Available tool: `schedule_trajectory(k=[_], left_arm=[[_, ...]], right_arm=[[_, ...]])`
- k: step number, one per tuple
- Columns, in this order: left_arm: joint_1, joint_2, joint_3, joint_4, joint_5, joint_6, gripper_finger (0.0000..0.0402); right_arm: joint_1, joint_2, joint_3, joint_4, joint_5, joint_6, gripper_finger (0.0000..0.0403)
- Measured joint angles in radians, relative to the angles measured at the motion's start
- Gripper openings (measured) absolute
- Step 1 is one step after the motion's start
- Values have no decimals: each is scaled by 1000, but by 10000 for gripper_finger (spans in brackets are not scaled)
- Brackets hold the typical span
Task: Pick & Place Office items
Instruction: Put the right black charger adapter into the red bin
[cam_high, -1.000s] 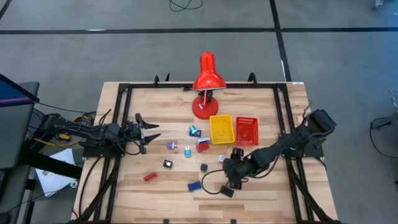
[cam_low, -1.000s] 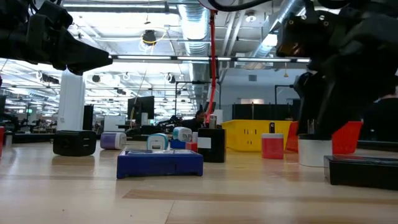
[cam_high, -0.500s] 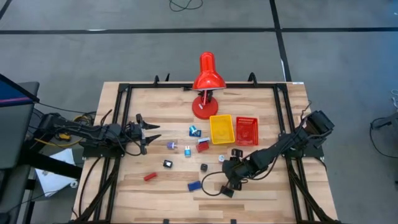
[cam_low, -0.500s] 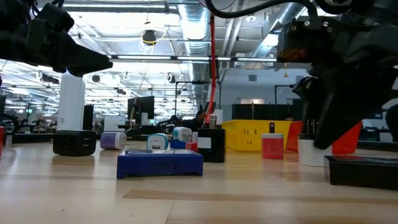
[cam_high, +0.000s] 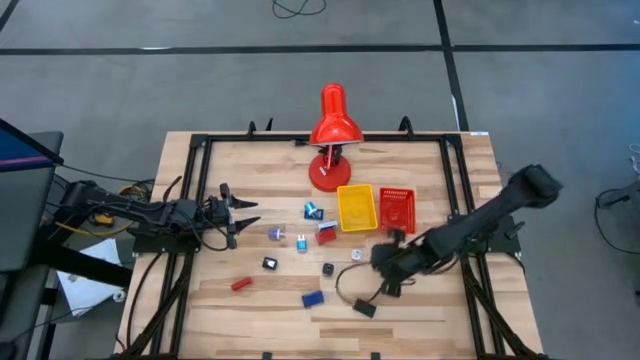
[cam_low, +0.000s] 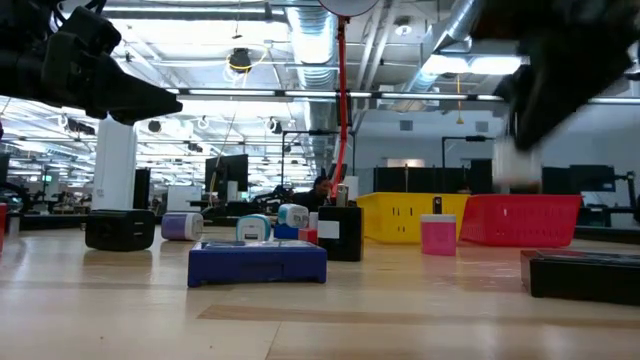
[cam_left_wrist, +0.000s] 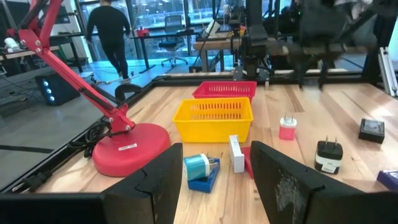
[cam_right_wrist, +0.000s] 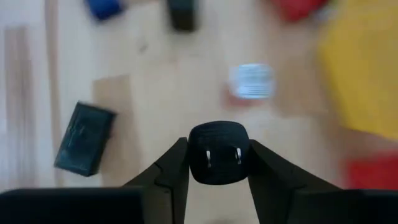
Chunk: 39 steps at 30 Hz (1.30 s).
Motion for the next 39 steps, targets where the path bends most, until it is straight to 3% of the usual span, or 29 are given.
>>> schedule_trajectory(k=[5,9,15,19,25,32,39], left_arm=[[0,2,0,14,0,0,181],[0,3,0,14,0,0,181],[0,3,0,14,0,0,181],[0,3,0,6,0,0,181],[0,3,0,6,0,0,181],[0,3,0,6,0,0,181],[0,3,0,6,0,0,181]], right_arm=[[-91,-170,0,-326,122,170,120],[-220,-229,-1,-404,146,144,120],[-392,-237,-58,-308,117,-16,126],[-468,-243,-177,-125,23,-121,123],[-570,-241,-257,-50,-17,-160,126],[-646,-241,-342,124,-56,-229,126],[-667,-240,-406,192,-88,-229,127]])
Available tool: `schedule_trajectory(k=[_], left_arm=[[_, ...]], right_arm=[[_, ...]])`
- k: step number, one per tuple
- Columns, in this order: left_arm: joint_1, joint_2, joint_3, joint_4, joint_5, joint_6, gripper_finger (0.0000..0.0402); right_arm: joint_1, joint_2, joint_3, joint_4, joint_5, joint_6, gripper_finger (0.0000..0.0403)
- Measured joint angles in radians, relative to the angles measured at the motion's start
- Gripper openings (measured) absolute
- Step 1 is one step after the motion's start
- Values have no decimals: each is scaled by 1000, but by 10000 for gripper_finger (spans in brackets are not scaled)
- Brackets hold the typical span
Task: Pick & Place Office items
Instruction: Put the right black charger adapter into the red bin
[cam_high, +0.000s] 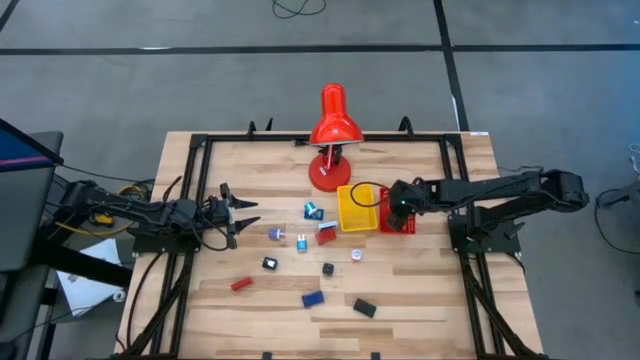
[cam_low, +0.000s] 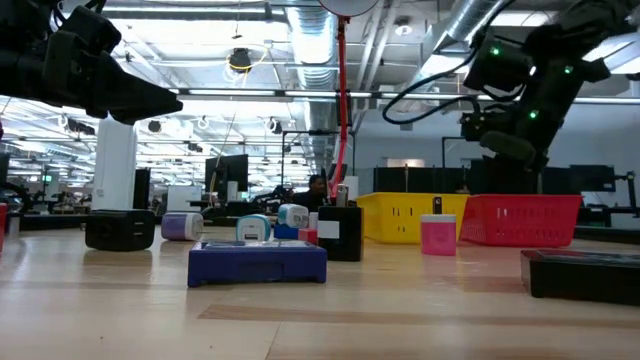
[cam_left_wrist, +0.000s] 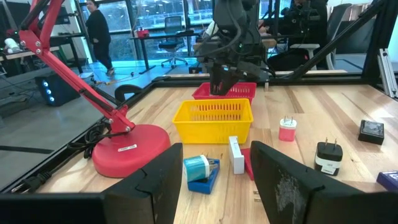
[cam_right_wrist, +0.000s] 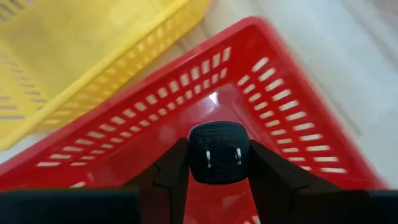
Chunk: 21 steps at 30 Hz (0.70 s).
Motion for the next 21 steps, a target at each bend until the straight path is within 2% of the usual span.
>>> schedule_trajectory(k=[5,14,21], left_arm=[[0,0,0,0,0,0,181],[0,0,0,-1,0,0,181],[0,0,0,-2,0,0,181]], right_arm=[[6,0,-12,14,-2,0,134],[6,0,-45,16,1,34,177],[6,-3,-28,8,5,18,186]])
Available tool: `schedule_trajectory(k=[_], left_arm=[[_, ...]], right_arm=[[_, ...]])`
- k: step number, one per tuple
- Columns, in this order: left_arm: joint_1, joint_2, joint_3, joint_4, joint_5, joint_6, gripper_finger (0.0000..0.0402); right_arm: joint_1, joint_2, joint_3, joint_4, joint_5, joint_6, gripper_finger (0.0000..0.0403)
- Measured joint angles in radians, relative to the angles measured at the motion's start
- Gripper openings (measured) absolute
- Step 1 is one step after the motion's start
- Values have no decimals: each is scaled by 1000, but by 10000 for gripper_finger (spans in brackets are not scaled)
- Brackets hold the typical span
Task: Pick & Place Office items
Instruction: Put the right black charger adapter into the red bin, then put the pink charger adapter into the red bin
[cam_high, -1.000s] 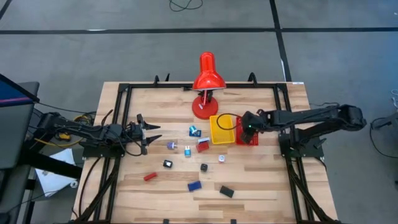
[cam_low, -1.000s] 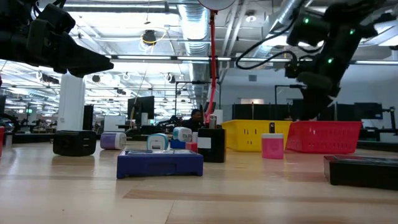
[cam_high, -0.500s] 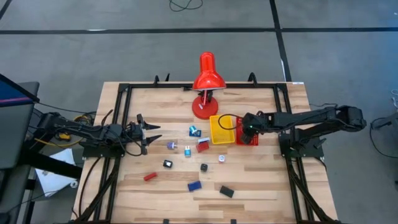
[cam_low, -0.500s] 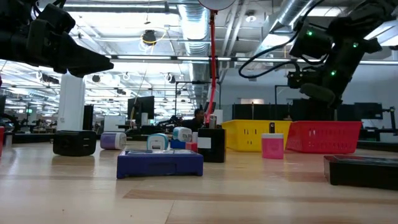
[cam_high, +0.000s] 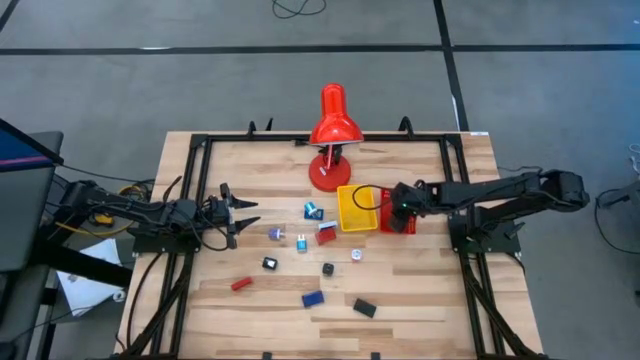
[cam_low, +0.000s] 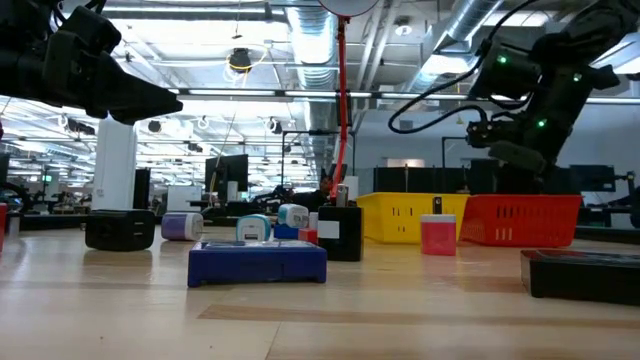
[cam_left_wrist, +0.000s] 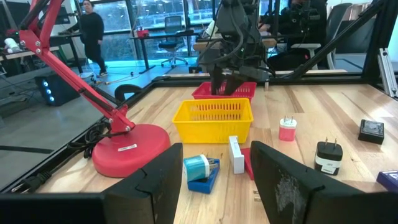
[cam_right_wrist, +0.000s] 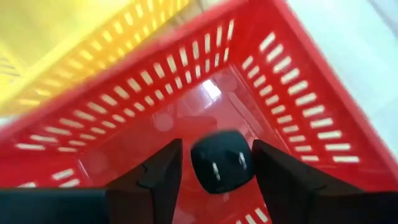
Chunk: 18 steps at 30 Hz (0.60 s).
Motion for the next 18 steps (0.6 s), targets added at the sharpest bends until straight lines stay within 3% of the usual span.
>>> schedule_trajectory(k=[10,18], left_arm=[[0,0,0,-1,0,0,181],[0,0,0,-1,0,0,181]], right_arm=[[62,0,173,-60,3,-27,184],[260,1,194,217,-25,-44,184]])
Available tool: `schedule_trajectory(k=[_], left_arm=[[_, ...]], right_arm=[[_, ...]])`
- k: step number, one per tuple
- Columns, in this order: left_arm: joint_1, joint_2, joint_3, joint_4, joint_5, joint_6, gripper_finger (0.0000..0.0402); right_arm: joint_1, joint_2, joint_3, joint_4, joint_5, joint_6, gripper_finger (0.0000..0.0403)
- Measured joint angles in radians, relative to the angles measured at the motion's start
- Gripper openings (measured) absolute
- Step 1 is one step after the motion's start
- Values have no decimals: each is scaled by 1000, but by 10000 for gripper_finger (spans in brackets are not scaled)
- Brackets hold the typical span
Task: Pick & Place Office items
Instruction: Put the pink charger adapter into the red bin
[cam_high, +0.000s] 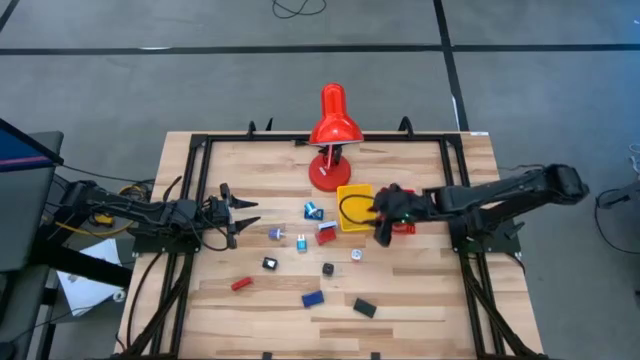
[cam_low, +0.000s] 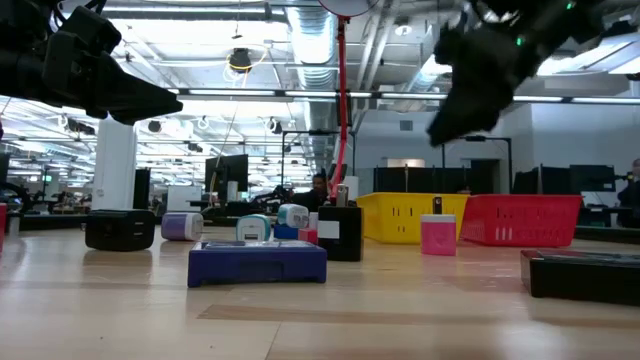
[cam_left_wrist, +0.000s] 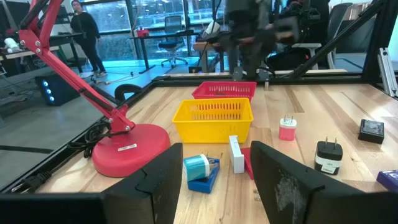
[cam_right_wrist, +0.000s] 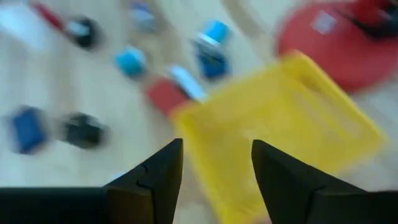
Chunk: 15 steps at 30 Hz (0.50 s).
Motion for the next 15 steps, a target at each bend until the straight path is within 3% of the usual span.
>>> schedule_trajectory(k=[9,15], left_arm=[[0,0,0,0,0,0,181],[0,0,0,0,0,0,181]], right_arm=[[189,17,0,224,-5,-39,202],[275,128,1,400,1,-104,243]])
